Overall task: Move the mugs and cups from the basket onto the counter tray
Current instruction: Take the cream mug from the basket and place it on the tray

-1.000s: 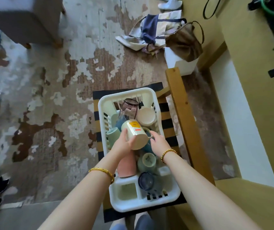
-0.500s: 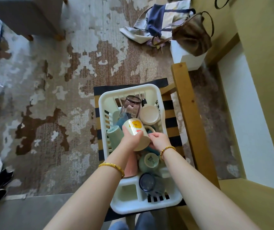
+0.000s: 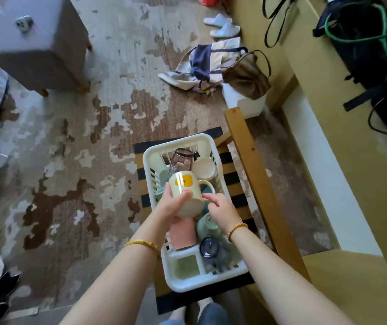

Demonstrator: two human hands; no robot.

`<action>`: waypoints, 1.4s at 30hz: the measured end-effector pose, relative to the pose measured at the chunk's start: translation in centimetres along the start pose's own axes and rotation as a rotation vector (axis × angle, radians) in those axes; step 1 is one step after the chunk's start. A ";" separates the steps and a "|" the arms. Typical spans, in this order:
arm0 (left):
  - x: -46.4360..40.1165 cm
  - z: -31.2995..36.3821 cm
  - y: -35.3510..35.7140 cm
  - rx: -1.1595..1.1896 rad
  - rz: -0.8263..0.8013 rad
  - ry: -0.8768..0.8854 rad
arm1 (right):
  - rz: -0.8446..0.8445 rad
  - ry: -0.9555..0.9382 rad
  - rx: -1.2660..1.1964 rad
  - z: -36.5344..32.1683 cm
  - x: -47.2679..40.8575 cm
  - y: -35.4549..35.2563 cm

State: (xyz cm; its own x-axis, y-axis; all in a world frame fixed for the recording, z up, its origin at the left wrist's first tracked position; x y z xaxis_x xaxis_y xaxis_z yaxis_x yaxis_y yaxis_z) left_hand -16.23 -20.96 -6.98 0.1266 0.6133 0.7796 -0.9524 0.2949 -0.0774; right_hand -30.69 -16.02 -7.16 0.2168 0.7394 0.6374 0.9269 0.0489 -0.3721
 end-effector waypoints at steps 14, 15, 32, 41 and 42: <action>12.8 7.0 -2.7 0.159 -0.119 0.081 | 0.340 -0.654 0.739 -10.5 12.5 -3.0; 13.5 7.6 -2.4 0.168 -0.156 0.138 | 0.353 -0.626 0.678 -10.9 13.3 -3.6; 26.2 9.3 18.3 -0.736 -0.472 1.104 | 0.626 -0.266 -0.247 3.4 30.0 -18.9; 35.9 -1.7 34.8 -0.789 -0.788 1.105 | 0.987 -0.015 -0.208 19.7 43.8 -24.1; 37.0 -2.9 36.2 -0.792 -0.825 1.114 | 1.014 0.018 -0.210 21.4 45.0 -24.2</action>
State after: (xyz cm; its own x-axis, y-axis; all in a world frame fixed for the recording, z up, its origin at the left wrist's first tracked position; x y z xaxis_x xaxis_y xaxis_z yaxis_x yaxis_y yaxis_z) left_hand -45.25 14.55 17.22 0.9794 0.2002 -0.0260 -0.1904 0.8729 -0.4492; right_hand -49.92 30.39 16.08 0.9284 0.3578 0.1004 0.3404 -0.7105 -0.6159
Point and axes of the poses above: each hand's wrist, its own x-axis away from the middle knuckle, its own y-axis out of the palm, z = x × y, the point moved 5 cm from there along -x, towards the middle knuckle, and after that the axes turned 5 degrees about y, right-handed, at the moved point
